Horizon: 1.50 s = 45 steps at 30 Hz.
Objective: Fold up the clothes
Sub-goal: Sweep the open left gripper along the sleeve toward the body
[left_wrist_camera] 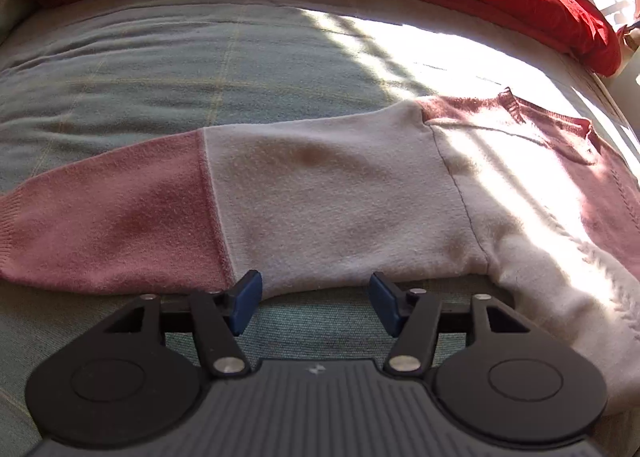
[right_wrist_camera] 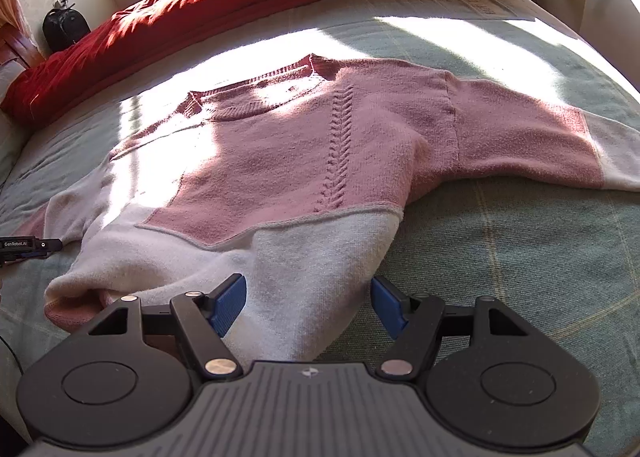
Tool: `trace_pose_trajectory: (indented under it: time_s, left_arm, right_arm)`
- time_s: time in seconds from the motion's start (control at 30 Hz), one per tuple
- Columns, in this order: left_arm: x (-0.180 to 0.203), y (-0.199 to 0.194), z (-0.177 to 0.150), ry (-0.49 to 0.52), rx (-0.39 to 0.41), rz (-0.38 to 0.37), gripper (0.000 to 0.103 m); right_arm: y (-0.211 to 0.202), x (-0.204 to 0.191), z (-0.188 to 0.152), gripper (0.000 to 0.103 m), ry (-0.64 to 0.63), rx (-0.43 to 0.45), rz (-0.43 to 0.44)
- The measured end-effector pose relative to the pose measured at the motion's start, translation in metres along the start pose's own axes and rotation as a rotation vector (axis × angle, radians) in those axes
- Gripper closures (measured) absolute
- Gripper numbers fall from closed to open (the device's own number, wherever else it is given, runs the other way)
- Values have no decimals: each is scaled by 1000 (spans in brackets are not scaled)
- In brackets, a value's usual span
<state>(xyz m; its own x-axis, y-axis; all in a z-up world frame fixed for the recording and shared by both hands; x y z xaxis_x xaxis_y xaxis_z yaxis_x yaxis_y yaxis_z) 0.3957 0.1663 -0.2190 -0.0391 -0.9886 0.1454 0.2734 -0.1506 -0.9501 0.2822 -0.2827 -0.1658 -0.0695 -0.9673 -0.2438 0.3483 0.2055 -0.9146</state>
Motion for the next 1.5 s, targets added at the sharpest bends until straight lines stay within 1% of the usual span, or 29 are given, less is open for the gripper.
trace_pose_trajectory:
  time_s: [0.07, 0.13, 0.2, 0.27, 0.3, 0.37, 0.43, 0.5, 0.6, 0.63, 0.8, 0.83, 0.87, 0.93, 0.97, 1.03, 1.07, 1.17, 1.23, 1.27, 1.37, 1.4, 1.43, 1.47, 1.5]
  left_arm:
    - [-6, -10, 14, -27, 75, -11, 44]
    - [-16, -9, 30, -74, 116, -26, 44]
    - [-23, 2, 40, -120, 102, -49, 44]
    - [-27, 16, 41, -133, 63, -15, 44]
    - [-29, 22, 37, -155, 40, -19, 44]
    - [-29, 19, 27, -157, 46, -38, 41]
    - [-29, 14, 13, -134, 26, -44, 41]
    - [-31, 6, 8, -124, 11, -44, 41]
    - [-28, -6, 23, -140, 15, -71, 42]
    - [-24, -7, 31, -140, 19, -94, 41]
    - [32, 4, 84, -180, 42, -350, 37]
    - [40, 13, 88, -191, 25, -370, 34]
    - [47, 22, 92, -202, 7, -388, 34]
    - [47, 39, 90, -215, -31, -347, 35]
    - [43, 43, 88, -210, -35, -319, 35]
    - [25, 41, 84, -222, -7, -310, 35]
    - [10, 37, 82, -253, 6, -312, 34]
    - [-47, 21, 71, -343, 43, -248, 34]
    - [-92, 9, 61, -400, 69, -154, 35]
    - [-113, 3, 56, -418, 78, -119, 35]
    - [-166, -10, 38, -469, 100, 3, 34]
    - [-178, -13, 34, -484, 99, 12, 34]
    - [-184, -16, 32, -500, 98, 6, 35]
    - [-189, -18, 29, -515, 97, -1, 35]
    - [-188, -21, 30, -507, 94, -9, 35]
  right_arm:
    - [-2, 0, 2, 30, 2, 7, -2]
    - [-3, -3, 2, 30, -4, 10, -2]
    - [-4, -5, 4, 30, -10, 12, -1]
    - [-4, -7, 5, 30, -13, 13, 0]
    - [-4, -7, 5, 30, -15, 13, 0]
    - [-4, -7, 6, 30, -21, 12, 0]
    - [-3, -6, 6, 30, -18, 11, 7]
    - [-2, -5, 8, 30, -16, 11, 11]
    - [-2, -6, 11, 30, -14, 19, 15]
    - [-3, -8, 12, 29, -14, 23, 17]
    - [-6, -15, 15, 28, -33, 32, 1]
    - [-7, -14, 14, 28, -33, 32, 0]
    - [-7, -13, 14, 28, -32, 32, -1]
    - [-9, -11, 14, 28, -31, 33, -3]
    - [-10, -10, 14, 28, -30, 33, -4]
    - [-10, -7, 14, 28, -27, 34, -6]
    - [-10, -5, 14, 28, -25, 34, -8]
    - [-6, -2, 13, 28, -11, 28, -4]
    - [-3, -3, 12, 28, -10, 22, 5]
    - [-2, -4, 12, 28, -11, 20, 6]
    - [-1, -10, 11, 28, -21, 19, 6]
    - [-2, -12, 12, 28, -24, 19, 4]
    - [-3, -13, 12, 28, -28, 21, -1]
    - [-4, -15, 13, 28, -31, 24, -3]
    - [-5, -16, 14, 28, -31, 27, -4]
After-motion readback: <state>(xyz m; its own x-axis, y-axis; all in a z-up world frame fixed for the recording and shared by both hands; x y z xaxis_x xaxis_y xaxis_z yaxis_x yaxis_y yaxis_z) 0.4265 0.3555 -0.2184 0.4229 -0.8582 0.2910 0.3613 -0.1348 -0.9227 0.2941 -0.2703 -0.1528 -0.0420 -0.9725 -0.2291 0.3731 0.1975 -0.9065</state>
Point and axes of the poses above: each gripper's, at about its wrist camera, not at the fingertips, and y roughly the way its jaws point, x to its right, z to its top, the point moved 9 cm from there along y, roughly the way its jaws point, and after that the axes turned 12 degrees about -x, right-handed, at the moved point
